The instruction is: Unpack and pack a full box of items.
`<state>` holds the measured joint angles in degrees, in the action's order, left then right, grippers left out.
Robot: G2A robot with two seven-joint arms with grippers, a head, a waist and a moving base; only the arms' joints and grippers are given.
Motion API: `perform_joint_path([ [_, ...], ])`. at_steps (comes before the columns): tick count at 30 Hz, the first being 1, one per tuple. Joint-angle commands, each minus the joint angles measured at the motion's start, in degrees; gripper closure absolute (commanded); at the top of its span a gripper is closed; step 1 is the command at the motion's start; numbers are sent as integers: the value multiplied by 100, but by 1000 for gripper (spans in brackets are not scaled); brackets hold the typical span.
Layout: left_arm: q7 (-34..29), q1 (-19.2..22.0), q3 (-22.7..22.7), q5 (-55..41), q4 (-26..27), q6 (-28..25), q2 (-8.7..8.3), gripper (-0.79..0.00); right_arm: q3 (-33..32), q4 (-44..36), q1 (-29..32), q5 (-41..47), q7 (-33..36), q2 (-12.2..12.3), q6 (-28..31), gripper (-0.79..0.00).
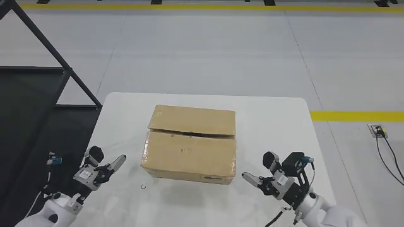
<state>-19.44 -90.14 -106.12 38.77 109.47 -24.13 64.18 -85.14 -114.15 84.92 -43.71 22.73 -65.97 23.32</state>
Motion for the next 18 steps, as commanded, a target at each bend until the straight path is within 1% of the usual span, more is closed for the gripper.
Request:
perform_joint_path([
  [1,-3,0,0,-1,0,0,0,-785,0,0,0,2,4,0,0,-785],
  [3,-8,-1,14,-24,-11,25,2,-785,0,0,0,2,4,0,0,-785],
  [5,-114,70,104,-90,-18,183,4,-785,51,7,-10,2,-62,-8,-82,-785],
  [6,-142,163,139,-83,-20,380,7,-785,126,21,-37,79,-56,-12,-27,-785],
  [9,-428,392,275,-306,-81,632,3,-785,229,221,-236,581,-69,-25,143,-785],
  [14,-1097,743,299,-971,-313,745,-31,-785,353,733,-737,1624,426,-20,523,-785],
  [18,-1240,963,330,-933,-550,955,-54,-785,433,1107,-1155,2301,835,-9,735,-785],
])
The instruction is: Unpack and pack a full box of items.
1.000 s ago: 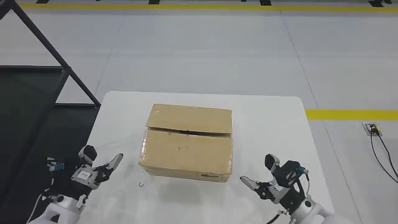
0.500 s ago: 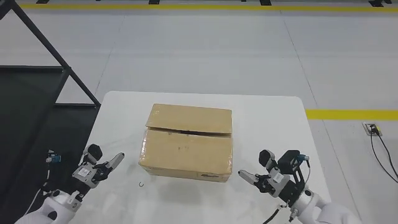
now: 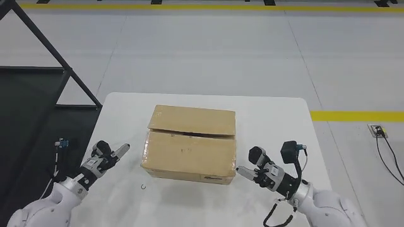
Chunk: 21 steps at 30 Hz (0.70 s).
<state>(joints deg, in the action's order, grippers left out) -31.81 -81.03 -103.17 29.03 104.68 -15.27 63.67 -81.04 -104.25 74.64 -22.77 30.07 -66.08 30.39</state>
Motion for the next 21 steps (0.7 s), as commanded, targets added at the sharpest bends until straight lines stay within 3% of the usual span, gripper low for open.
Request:
perform_joint_path([
  [1,-13,94,65,98,-128,113,-7,-785,49,222,-235,321,177,2,32,-785],
  [5,98,211,236,578,-410,373,-15,-785,196,529,-565,654,364,-4,117,-785],
  [10,91,282,520,960,-707,317,-22,-785,319,694,-745,755,423,-5,181,-785],
  [21,120,475,1278,1679,-838,230,-4,-785,412,898,-878,979,525,20,281,-785],
])
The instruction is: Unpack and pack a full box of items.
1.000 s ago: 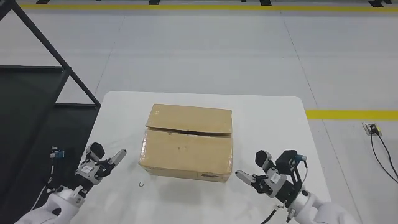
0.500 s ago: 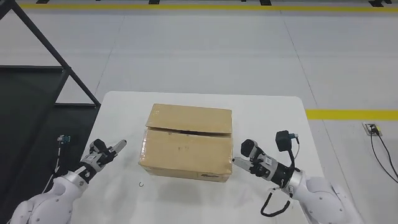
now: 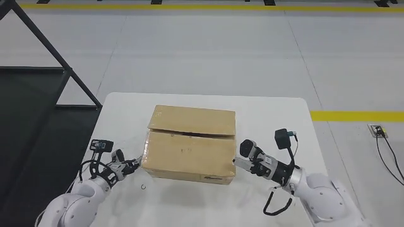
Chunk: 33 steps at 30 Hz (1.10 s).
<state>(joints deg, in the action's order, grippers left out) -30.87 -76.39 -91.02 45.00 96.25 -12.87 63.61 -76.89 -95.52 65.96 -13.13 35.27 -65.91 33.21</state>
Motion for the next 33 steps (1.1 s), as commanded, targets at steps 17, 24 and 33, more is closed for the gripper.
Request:
perform_joint_path([
  [17,298,-133,-98,-97,179,44,-23,-785,-23,298,-376,26,179,51,-461,-785],
  [24,674,-230,-421,-580,260,255,-18,-785,166,633,-781,371,591,45,-574,-785],
  [33,743,-285,-661,-1238,283,356,-13,-785,226,909,-1046,1288,1249,71,-168,-785],
])
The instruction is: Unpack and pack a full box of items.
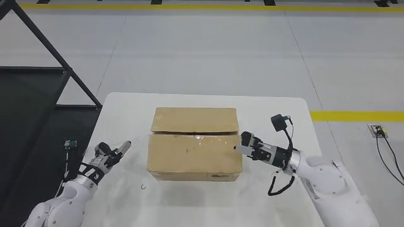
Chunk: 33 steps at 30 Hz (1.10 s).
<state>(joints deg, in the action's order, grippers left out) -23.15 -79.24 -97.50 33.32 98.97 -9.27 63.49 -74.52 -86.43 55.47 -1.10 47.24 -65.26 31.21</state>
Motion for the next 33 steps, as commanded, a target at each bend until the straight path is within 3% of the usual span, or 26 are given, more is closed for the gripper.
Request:
perform_joint_path([
  [1,-66,-10,-46,-179,42,-6,-2,-785,-18,-33,20,272,167,15,113,-785],
  [11,-562,-136,-238,-860,465,-230,-36,-785,-271,-528,356,1651,1556,179,800,-785],
  [14,-755,-187,-248,-968,568,-431,-54,-785,-325,-815,514,1822,1817,250,766,-785],
  [24,-2192,-261,-363,-1604,620,-1618,-192,-785,-195,-1272,998,1270,1821,509,763,-785],
  [33,-2780,-255,-201,-1109,495,-1936,-293,-785,286,-952,927,1096,1703,648,880,-785],
])
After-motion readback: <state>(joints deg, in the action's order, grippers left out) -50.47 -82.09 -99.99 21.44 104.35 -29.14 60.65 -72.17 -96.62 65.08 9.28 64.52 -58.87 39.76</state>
